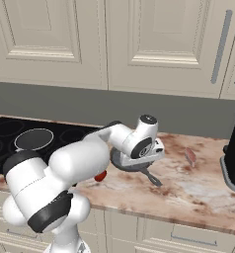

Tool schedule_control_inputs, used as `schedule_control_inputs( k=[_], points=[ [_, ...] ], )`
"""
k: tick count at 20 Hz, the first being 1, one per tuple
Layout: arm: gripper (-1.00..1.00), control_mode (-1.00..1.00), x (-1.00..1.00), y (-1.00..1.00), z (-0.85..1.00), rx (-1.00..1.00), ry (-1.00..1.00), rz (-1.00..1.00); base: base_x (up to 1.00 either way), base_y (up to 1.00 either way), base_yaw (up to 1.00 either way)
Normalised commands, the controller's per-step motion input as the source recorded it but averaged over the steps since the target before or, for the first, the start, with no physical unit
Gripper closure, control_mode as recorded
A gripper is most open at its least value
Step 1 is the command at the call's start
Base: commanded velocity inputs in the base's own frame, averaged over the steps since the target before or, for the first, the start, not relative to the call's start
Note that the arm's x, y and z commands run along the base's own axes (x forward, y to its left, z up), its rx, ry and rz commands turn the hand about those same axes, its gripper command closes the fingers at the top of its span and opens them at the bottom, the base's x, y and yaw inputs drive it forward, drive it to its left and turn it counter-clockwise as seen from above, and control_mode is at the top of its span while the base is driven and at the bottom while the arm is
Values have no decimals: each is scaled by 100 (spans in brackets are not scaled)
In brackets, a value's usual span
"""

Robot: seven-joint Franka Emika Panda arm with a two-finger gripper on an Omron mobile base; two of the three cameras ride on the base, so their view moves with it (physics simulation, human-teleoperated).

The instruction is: Place both pans onto different burners. Then place the bell pepper and the steak on different pans.

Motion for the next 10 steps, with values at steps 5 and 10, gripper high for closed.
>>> schedule_control_inputs(
  k=[5, 10],
  points=[
    [-100, -100, 11, -6, -18, -2, 2, 6, 0, 0, 0],
    [-100, -100, 10, 0, -26, -3, 2, 4, 0, 0, 0]
  ],
)
